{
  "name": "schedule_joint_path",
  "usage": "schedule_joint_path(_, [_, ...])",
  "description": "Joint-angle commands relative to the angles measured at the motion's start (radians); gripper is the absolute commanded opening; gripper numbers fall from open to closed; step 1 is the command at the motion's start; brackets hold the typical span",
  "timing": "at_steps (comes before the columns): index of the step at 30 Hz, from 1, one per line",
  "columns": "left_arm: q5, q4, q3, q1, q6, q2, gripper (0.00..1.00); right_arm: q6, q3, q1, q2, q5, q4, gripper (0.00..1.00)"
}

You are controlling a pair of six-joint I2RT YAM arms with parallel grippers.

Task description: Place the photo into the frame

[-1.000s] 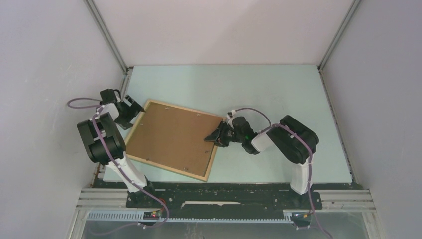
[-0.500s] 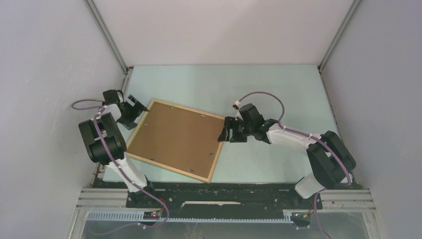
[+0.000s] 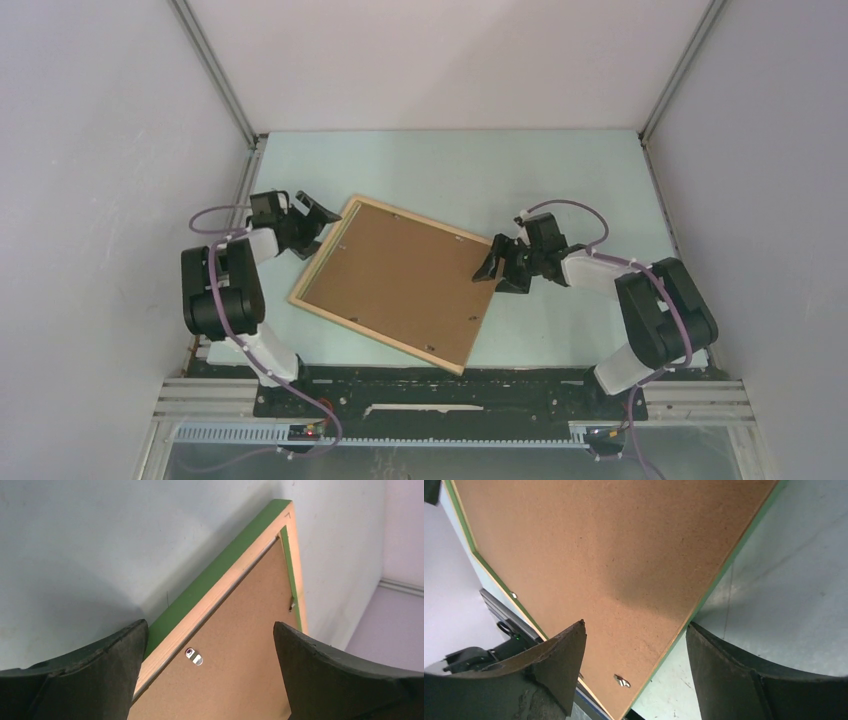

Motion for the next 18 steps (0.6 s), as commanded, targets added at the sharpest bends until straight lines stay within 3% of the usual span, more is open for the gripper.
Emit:
schedule_joint_path(1, [0.130, 0.122, -0.133, -0.077, -0.176, -0.042, 1.00, 0.025, 0.001, -0.038, 0.019, -0.088, 0.138, 0.80])
schedule_joint_path(6, [0.115, 0.076, -0.063, -0.163, -0.117, -0.076, 1.00, -0.049, 0.000, -0.114, -0.015, -0.045, 0.039, 0.80])
schedule_joint_path(11, [-0.092, -0.237, 0.045, -0.158, 0.107, -0.197, 1.00, -0.118, 0.007, -0.164, -0.040, -0.066, -0.040, 0.80])
schedule_joint_path(14, [-0.143, -0.338, 0.057, -0.137, 0.142, -0.268, 1.00, -0.178, 0.010, -0.162, -0.089, 0.029, -0.124, 0.80])
schedule_joint_path(18, [-0.269, -0.402, -0.025, -0.130, 0.148, -0.416, 1.00, -0.258, 0.042, -0.134, -0.195, 0.279, -0.275, 0.81])
